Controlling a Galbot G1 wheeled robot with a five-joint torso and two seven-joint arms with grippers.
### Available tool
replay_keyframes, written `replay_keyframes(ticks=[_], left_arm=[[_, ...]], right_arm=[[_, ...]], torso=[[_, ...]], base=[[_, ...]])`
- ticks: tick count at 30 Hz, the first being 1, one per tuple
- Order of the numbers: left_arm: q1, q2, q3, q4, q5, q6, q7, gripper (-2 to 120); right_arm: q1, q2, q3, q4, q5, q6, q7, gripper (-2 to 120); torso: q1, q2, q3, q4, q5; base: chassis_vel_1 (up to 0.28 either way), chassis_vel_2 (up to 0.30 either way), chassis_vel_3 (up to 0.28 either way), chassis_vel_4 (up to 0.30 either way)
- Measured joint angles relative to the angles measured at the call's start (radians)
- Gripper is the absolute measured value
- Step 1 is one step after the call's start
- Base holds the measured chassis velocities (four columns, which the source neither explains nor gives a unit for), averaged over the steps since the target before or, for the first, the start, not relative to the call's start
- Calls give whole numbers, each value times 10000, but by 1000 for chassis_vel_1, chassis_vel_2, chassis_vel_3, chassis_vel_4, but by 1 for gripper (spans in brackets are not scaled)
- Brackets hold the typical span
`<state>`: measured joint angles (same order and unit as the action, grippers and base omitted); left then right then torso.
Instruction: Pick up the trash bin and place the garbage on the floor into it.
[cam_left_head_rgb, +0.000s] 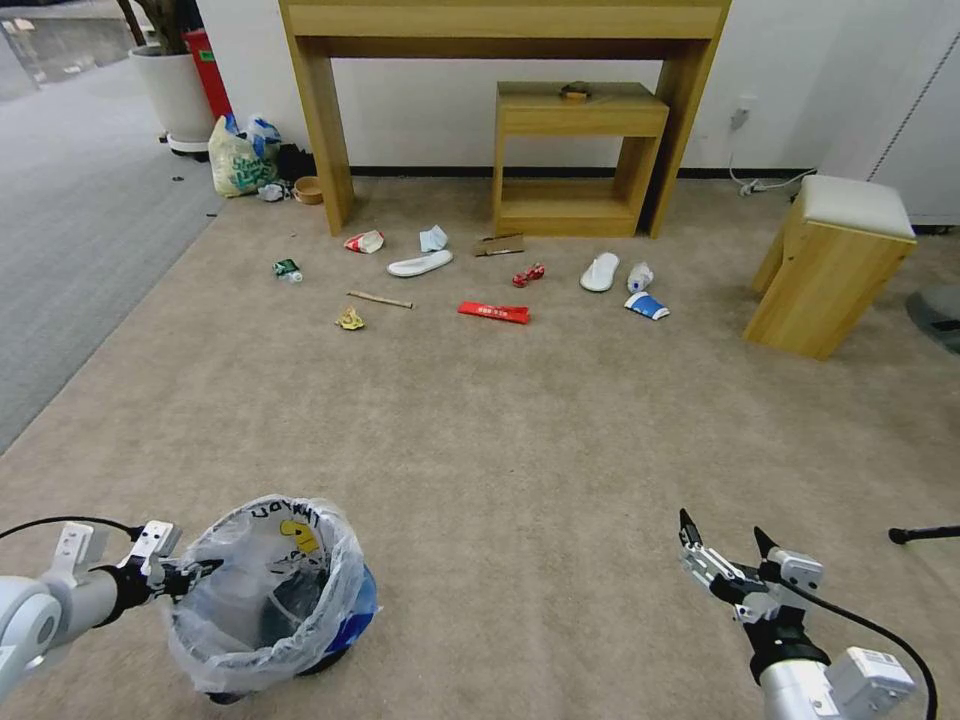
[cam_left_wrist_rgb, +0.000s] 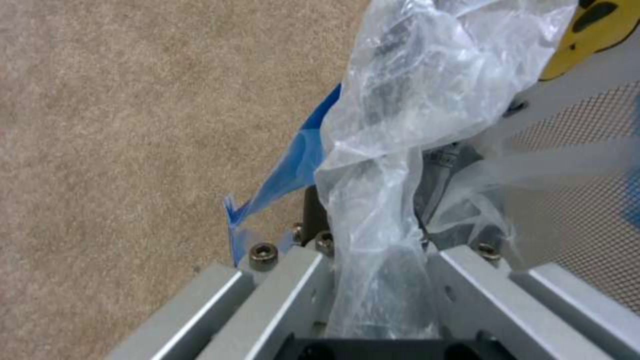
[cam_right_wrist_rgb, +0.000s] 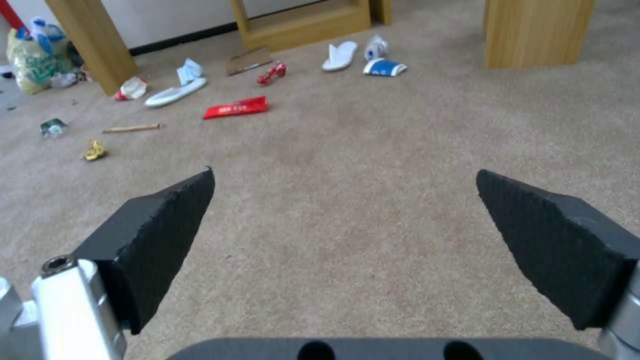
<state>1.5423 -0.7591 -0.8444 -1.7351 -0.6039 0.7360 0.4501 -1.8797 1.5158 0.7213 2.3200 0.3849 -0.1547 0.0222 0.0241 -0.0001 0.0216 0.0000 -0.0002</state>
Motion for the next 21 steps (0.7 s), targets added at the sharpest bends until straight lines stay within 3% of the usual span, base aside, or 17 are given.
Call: replay_keyframes(ticks=[14,17,18,20,21], left_arm=[[86,-588,-562,-1216,-1271,2,-1365,0],[511,-951,-1038,-2245,-1762,2,-2241,0],[511,-951,-1038,-2245,-1762,2,-2241,0],[1024,-1411,-1338,-3048,-1820,3,-3071,0],[1024,-1411,-1338,-3048,-1820,3,-3071,0]], right_arm=[[207,-16,17,1,-29,-316,48,100],[355,-14,73,94,-25,-455,145,100],[355,-14,73,94,-25,-455,145,100],[446,-12,156,175,-29,-578,161,100],[446,-12,156,175,-29,-578,161,100]], torso=[[1,0,1,-2,-3],[1,0,0,-2,0],[1,0,0,-2,0],[1,0,0,-2,0],[1,0,0,-2,0]], base=[[0,0,0,0],[0,0,0,0],[0,0,0,0],[0,0,0,0],[0,0,0,0]])
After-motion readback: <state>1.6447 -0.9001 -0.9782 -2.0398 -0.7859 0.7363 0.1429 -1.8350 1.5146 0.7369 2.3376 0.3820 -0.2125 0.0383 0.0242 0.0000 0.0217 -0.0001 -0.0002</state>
